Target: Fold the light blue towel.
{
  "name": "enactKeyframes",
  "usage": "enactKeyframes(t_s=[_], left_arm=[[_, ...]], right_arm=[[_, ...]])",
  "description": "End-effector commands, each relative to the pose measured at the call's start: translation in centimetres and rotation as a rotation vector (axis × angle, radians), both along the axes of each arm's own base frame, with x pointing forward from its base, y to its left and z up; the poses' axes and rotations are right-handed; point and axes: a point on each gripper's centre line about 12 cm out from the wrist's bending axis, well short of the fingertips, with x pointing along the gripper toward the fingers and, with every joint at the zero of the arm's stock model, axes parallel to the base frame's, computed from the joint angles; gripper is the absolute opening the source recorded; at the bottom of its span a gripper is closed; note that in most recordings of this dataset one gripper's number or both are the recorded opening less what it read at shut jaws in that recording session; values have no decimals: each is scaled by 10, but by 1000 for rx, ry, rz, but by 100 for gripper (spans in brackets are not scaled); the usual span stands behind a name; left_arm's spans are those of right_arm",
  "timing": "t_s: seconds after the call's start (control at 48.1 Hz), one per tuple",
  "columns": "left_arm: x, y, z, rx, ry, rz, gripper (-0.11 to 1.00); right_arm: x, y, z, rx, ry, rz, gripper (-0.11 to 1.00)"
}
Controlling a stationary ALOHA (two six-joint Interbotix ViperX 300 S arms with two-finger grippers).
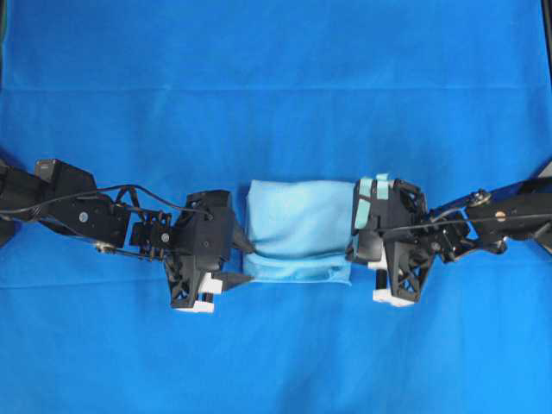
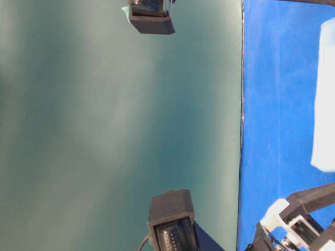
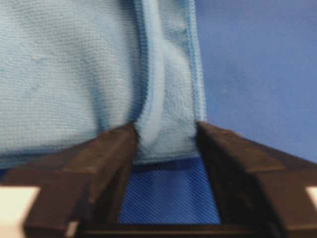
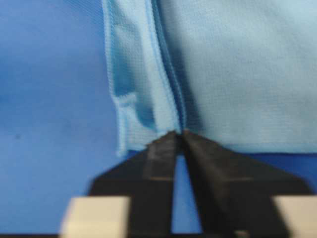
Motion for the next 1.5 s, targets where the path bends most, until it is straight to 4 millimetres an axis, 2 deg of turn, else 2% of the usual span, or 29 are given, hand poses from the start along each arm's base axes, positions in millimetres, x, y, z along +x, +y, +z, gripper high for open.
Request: enactKeyframes(t_s=[0.0, 0.083, 0.125, 0.27, 0.416, 0.562, 0.707, 0.936, 1.082, 1.206, 1.31, 1.477], left_arm=[[6, 0, 11, -6, -40, 2, 54], [5, 0, 15, -4, -43, 0, 62], [4, 0, 20, -5, -49, 0, 63], [0, 1, 46, -5, -78, -6, 62], [-12, 3, 82, -9, -111, -10, 61], [-30, 6, 111, -13, -152, -14, 61], [-56, 10, 134, -22, -217, -15, 61], [-113, 20, 160, -39, -342, -16, 61], [-150, 27, 171, -34, -419, -24, 61], [-174, 35, 174, 4, -482, -28, 61], [-192, 42, 172, 32, -535, -18, 61], [-213, 50, 158, 58, -556, 9, 61]], right_arm=[[8, 7, 10, 12, -36, 12, 37], [11, 11, 15, 10, -47, 23, 59], [12, 14, 19, 9, -56, 30, 64], [10, 19, 41, -10, -76, 34, 54], [0, 17, 68, -39, -96, 20, 55], [-17, 7, 96, -78, -132, 0, 55], [-38, -2, 116, -115, -199, 8, 55], [-80, -16, 142, -118, -339, 8, 55], [-106, -27, 146, -136, -407, 1, 55], [-127, -38, 140, -155, -452, -18, 55], [-143, -45, 131, -165, -478, -33, 55], [-160, -56, 114, -165, -512, -71, 55]])
